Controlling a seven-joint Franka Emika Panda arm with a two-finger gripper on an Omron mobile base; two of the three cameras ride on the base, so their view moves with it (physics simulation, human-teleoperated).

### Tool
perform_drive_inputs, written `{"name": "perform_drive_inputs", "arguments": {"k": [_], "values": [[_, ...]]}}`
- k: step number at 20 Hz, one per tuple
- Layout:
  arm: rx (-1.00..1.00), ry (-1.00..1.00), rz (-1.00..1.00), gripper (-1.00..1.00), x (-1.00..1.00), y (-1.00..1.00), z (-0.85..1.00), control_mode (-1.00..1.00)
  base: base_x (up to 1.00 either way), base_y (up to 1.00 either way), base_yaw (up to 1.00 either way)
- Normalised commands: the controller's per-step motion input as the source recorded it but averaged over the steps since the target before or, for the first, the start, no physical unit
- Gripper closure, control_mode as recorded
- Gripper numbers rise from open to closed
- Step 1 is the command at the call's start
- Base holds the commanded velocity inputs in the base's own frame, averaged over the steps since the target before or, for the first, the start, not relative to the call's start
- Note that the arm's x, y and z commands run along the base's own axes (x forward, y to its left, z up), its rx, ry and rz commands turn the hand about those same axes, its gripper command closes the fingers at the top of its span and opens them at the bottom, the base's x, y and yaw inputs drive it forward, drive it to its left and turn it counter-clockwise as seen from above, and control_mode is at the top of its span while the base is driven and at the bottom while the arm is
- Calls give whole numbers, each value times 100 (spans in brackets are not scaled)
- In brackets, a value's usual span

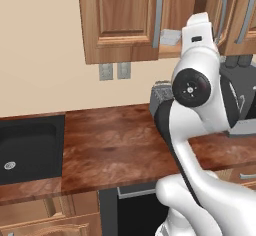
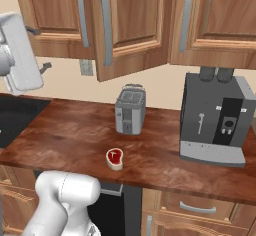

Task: Retrieve the tupperware from the cabinet, then place the raw meat into the tupperware to avoid contamination.

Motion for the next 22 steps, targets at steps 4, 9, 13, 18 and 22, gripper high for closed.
{"name": "perform_drive_inputs", "arguments": {"k": [4,9,13,18,22], "values": [[0,0,-8,-100,32,-5,-8,-100,0,0,0],[0,-2,-6,-100,24,-4,-4,-100,0,0,0],[2,-4,-3,-100,20,-7,-1,-100,0,0,0],[4,-6,0,-100,15,-10,0,-100,0,0,0],[6,-8,0,-100,9,-11,0,-100,0,0,0]]}}
